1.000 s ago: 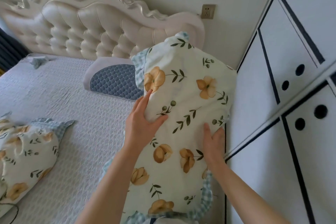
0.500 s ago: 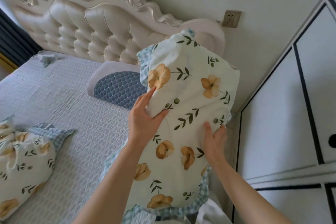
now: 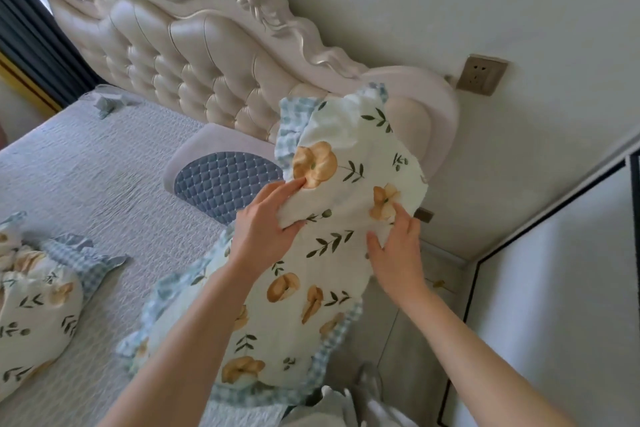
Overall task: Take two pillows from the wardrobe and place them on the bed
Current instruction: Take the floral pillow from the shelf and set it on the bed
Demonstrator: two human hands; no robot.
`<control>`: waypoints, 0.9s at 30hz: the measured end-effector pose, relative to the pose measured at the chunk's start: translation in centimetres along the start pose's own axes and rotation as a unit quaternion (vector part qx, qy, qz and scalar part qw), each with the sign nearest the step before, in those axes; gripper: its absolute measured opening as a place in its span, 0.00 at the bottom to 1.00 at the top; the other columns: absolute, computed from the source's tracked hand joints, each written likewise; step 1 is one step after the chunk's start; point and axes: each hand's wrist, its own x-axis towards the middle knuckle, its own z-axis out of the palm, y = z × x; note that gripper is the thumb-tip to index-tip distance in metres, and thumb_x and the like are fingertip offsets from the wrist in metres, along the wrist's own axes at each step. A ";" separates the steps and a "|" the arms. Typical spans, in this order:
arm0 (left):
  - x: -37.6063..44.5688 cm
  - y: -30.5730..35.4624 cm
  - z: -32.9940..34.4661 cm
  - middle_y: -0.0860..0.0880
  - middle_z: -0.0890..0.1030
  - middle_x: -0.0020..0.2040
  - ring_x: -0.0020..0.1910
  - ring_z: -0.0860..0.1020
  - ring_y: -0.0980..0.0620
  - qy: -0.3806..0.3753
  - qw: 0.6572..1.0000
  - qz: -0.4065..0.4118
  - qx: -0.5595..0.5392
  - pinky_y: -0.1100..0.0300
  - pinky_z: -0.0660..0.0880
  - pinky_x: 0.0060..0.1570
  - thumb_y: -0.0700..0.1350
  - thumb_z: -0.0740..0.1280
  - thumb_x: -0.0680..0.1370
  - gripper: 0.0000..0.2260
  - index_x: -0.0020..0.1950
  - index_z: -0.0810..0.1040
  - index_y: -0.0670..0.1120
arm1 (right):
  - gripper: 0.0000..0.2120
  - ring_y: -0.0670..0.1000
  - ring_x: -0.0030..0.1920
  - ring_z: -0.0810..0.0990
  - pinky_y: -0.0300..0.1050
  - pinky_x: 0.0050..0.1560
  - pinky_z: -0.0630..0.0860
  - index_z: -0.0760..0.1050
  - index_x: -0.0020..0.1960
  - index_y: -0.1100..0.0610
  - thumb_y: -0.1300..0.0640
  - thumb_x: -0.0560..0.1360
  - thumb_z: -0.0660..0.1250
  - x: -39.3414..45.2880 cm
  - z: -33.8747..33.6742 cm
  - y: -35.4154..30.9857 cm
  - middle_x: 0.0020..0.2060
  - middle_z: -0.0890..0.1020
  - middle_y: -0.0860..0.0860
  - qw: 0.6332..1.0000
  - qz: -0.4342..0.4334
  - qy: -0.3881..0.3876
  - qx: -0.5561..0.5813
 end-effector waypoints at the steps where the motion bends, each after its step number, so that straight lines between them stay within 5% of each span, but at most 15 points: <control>1: 0.6 -0.3 0.4 0.57 0.78 0.63 0.55 0.79 0.53 -0.011 1.000 0.017 0.021 0.58 0.72 0.49 0.47 0.78 0.69 0.30 0.69 0.74 0.59 | 0.31 0.54 0.67 0.66 0.42 0.64 0.66 0.53 0.76 0.55 0.53 0.78 0.63 1.3 -0.6 -1.5 0.69 0.62 0.57 0.997 -0.070 0.007 -0.042; 4: 2.6 -1.5 1.2 0.52 0.80 0.62 0.50 0.82 0.48 -0.050 0.993 0.072 0.074 0.54 0.78 0.45 0.44 0.79 0.67 0.29 0.67 0.77 0.56 | 0.29 0.57 0.68 0.65 0.51 0.66 0.69 0.56 0.74 0.57 0.50 0.78 0.62 5.0 -0.8 -5.4 0.68 0.67 0.59 0.951 -0.254 -0.005 -0.175; 7: 4.8 -3.7 1.6 0.52 0.80 0.62 0.47 0.83 0.46 -0.115 0.983 0.114 0.086 0.52 0.80 0.42 0.42 0.79 0.66 0.31 0.67 0.77 0.56 | 0.30 0.61 0.71 0.60 0.58 0.71 0.63 0.58 0.74 0.55 0.46 0.77 0.63 8.2 0.9 -6.3 0.70 0.65 0.59 0.906 -0.314 -0.076 -0.272; 11: 8.2 -7.5 2.2 0.54 0.80 0.61 0.45 0.83 0.48 -0.210 0.965 0.137 0.075 0.50 0.80 0.36 0.43 0.77 0.69 0.29 0.68 0.77 0.57 | 0.34 0.61 0.75 0.51 0.62 0.74 0.49 0.55 0.76 0.52 0.36 0.76 0.56 11.6 4.0 -4.3 0.75 0.59 0.54 0.860 -0.283 -0.182 -0.383; 17: 13.8 -12.6 3.9 0.58 0.79 0.62 0.47 0.81 0.50 -0.305 0.935 0.155 0.098 0.54 0.77 0.37 0.36 0.72 0.68 0.31 0.68 0.76 0.57 | 0.32 0.57 0.72 0.59 0.59 0.71 0.57 0.54 0.75 0.49 0.36 0.76 0.56 16.1 8.2 -2.5 0.72 0.63 0.51 0.858 -0.243 -0.224 -0.393; 21: 19.0 -15.0 6.3 0.58 0.78 0.63 0.48 0.81 0.50 -0.332 0.915 0.191 0.131 0.57 0.73 0.35 0.39 0.71 0.67 0.32 0.69 0.74 0.59 | 0.30 0.56 0.65 0.68 0.54 0.64 0.67 0.61 0.73 0.51 0.36 0.77 0.54 19.7 10.3 -2.0 0.67 0.70 0.50 0.886 -0.202 -0.176 -0.379; 24: 22.5 -16.9 9.0 0.56 0.77 0.67 0.57 0.79 0.49 -0.317 0.925 0.167 0.128 0.53 0.75 0.50 0.37 0.70 0.69 0.31 0.70 0.74 0.58 | 0.29 0.56 0.65 0.69 0.54 0.63 0.68 0.61 0.74 0.52 0.37 0.78 0.52 23.1 12.2 -1.5 0.67 0.70 0.51 0.902 -0.156 -0.162 -0.369; 27: 24.3 -19.5 12.4 0.55 0.67 0.76 0.75 0.64 0.51 -0.280 0.942 0.074 0.170 0.43 0.52 0.75 0.35 0.65 0.74 0.31 0.74 0.68 0.56 | 0.31 0.57 0.72 0.61 0.54 0.71 0.60 0.52 0.77 0.54 0.43 0.79 0.55 26.8 14.3 0.4 0.74 0.62 0.53 0.893 -0.123 -0.206 -0.381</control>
